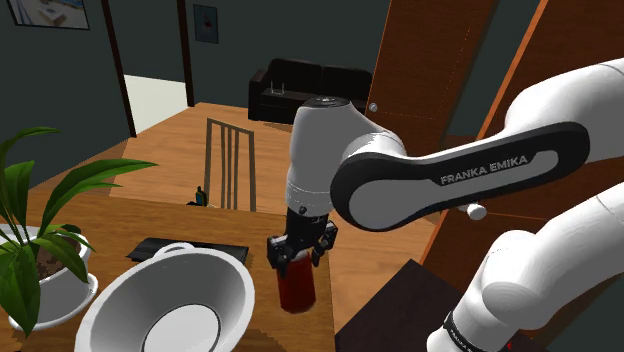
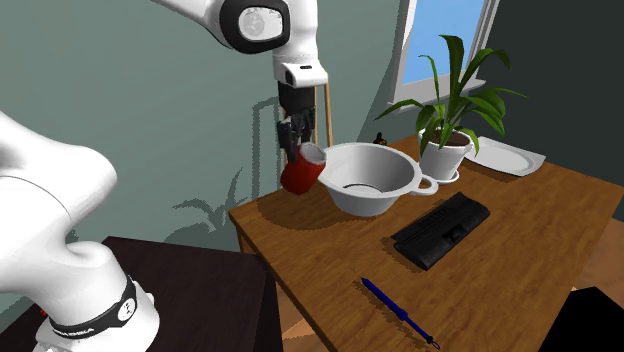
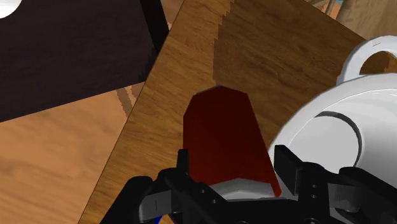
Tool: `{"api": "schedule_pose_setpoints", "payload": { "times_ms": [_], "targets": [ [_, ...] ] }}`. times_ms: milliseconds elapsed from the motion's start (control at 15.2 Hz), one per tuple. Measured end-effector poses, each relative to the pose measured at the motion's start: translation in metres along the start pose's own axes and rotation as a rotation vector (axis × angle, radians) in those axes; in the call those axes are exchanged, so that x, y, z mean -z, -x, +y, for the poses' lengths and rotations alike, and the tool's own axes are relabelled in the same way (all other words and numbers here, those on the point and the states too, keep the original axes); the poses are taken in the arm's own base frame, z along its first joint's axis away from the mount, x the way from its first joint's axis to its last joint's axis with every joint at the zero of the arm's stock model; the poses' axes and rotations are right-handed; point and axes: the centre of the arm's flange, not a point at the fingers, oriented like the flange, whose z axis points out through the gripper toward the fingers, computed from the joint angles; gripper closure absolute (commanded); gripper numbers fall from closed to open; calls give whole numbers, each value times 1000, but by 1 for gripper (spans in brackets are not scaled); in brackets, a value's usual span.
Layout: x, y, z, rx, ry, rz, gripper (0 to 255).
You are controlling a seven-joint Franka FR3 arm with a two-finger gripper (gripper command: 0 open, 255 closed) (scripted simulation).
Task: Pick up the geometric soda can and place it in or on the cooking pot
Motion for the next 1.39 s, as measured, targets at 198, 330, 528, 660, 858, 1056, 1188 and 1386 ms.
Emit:
{"api": "schedule_pose_setpoints", "payload": {
  "times_ms": [198, 330, 528, 660, 858, 1056, 1188, 1386],
  "targets": [
    [16, -1, 1, 0, 0, 0, 255],
    [26, -1, 0, 0, 0, 0, 255],
    [38, -6, -17, 1, 1, 0, 255],
    [42, -16, -34, 1, 2, 0, 255],
    [47, -29, -74, 3, 1, -1, 255],
    [52, -44, -108, 4, 1, -2, 255],
    [60, -53, -133, 4, 0, -2, 255],
    [66, -70, -165, 5, -2, -2, 255]
  ]
}}
